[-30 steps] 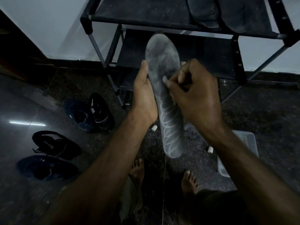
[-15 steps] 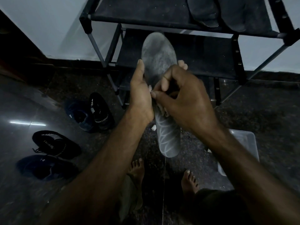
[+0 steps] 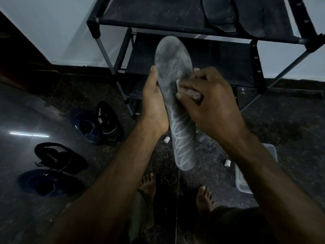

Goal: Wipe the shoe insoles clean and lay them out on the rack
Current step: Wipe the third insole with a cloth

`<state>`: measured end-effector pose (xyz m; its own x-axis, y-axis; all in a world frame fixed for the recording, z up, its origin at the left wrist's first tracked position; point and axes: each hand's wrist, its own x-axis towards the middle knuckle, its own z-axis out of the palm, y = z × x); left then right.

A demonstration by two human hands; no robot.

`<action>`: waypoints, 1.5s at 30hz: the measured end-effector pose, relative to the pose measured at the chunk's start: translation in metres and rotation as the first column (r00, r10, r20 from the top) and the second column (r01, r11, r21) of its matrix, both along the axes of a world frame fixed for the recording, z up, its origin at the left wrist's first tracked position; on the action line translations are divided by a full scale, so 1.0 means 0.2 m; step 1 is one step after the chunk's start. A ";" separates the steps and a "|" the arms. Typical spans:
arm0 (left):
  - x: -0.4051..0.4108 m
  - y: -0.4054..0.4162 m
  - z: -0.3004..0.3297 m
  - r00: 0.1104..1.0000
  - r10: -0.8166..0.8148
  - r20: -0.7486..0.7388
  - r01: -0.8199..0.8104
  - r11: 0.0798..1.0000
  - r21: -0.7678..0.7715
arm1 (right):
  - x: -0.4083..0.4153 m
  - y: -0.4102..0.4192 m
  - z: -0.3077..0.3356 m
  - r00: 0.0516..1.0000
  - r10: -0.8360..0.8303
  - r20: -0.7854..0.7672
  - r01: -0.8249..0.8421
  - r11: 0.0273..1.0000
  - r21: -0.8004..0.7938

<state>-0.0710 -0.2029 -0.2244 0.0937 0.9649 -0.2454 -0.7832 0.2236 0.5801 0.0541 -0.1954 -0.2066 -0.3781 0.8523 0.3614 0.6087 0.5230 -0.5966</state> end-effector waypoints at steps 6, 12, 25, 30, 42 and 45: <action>0.01 -0.01 0.00 0.999 -0.027 0.018 0.028 0.999 -0.017 | 0.01 0.02 -0.01 0.998 -0.018 0.052 0.014 0.998 0.063; 0.06 -0.02 -0.01 0.993 -0.020 -0.114 0.016 0.999 -0.035 | 0.03 0.06 0.01 0.986 -0.168 -0.019 0.169 0.974 0.149; 0.08 -0.02 -0.03 0.990 -0.024 -0.137 0.015 0.997 -0.069 | 0.03 0.05 0.00 0.986 -0.169 -0.008 0.169 0.981 0.093; 0.09 -0.03 -0.03 0.982 -0.033 -0.186 0.016 0.996 -0.092 | 0.03 0.06 -0.01 0.988 -0.156 -0.015 0.156 0.986 0.065; 0.10 -0.03 -0.01 0.986 -0.058 -0.155 0.048 0.996 -0.070 | 0.05 0.11 0.00 0.969 -0.219 -0.115 0.236 0.959 0.158; 0.11 -0.03 -0.02 0.982 -0.065 -0.179 0.055 0.997 -0.057 | 0.05 0.12 0.00 0.972 -0.225 -0.062 0.231 0.963 0.141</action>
<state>-0.0494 -0.2093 -0.2282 0.1006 0.9446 -0.3124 -0.6507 0.3000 0.6976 0.0641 -0.1712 -0.2069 -0.1602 0.8508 0.5005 0.6962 0.4569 -0.5537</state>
